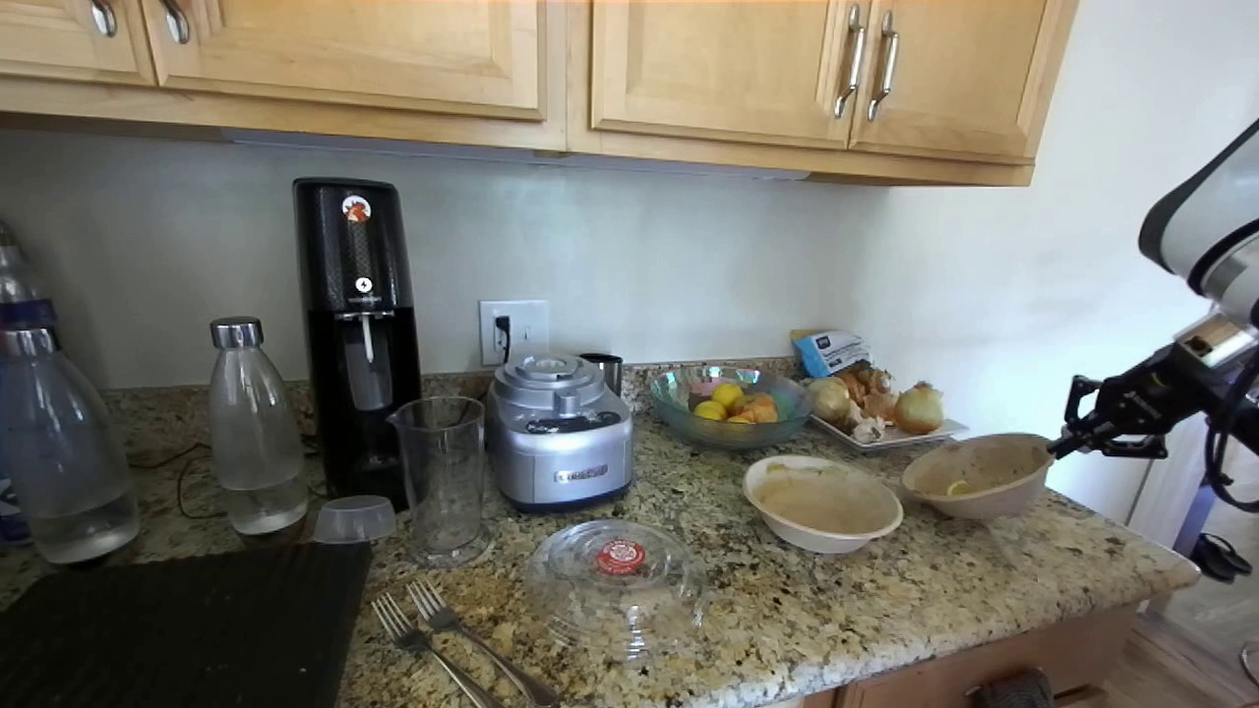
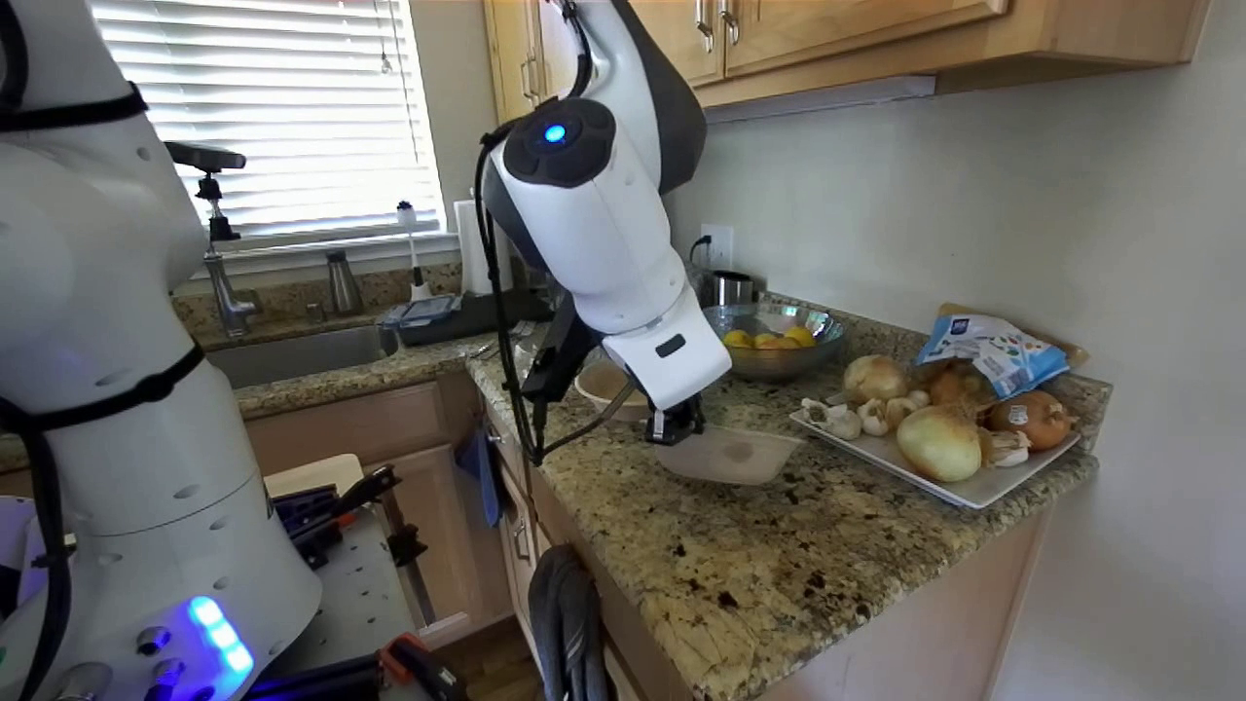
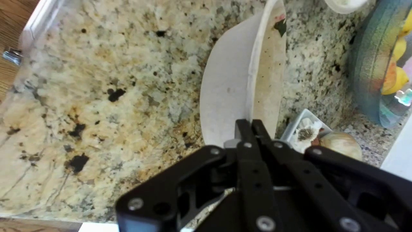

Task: Put the bowl on the right on top of the bowl on the left, unstack the two bowls

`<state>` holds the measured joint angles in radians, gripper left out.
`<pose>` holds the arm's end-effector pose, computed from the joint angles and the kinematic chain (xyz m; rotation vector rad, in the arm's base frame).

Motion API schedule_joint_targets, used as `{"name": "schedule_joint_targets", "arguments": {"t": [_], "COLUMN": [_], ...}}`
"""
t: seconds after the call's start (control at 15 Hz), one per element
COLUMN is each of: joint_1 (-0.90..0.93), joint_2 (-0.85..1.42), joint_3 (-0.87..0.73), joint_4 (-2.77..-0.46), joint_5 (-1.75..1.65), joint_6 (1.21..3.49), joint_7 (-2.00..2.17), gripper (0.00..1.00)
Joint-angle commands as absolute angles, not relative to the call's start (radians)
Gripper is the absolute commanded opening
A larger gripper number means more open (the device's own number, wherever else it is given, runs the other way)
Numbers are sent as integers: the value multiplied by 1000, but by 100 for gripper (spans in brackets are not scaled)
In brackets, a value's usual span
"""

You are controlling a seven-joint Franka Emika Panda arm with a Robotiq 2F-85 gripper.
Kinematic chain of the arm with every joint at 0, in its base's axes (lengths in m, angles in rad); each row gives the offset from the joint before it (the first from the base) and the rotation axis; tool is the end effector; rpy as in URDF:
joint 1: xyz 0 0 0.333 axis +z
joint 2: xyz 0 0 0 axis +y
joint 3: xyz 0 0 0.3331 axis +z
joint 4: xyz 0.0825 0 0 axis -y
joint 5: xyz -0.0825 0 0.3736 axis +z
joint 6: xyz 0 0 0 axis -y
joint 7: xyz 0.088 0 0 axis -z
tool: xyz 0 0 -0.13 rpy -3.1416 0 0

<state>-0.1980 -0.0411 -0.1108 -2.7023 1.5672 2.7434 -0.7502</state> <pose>0.3583 -0.1461 0.2393 -2.2635 1.2782 -0.4805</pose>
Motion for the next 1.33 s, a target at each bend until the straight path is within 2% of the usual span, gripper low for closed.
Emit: {"name": "schedule_joint_targets", "arguments": {"t": [0.0,0.47,0.53,0.67,1.27], "joint_1": [-209,-204,-201,-198,-172], "joint_2": [69,190,193,204,112], "joint_3": [-126,-116,-114,-115,-111], "joint_4": [-2651,-2555,-2549,-2535,-2598], "joint_5": [1618,1671,1669,1659,1389], "joint_6": [2696,2672,2680,2695,2719], "joint_7": [-851,-936,-947,-967,-836], "gripper": [3,2,28,35,92]}}
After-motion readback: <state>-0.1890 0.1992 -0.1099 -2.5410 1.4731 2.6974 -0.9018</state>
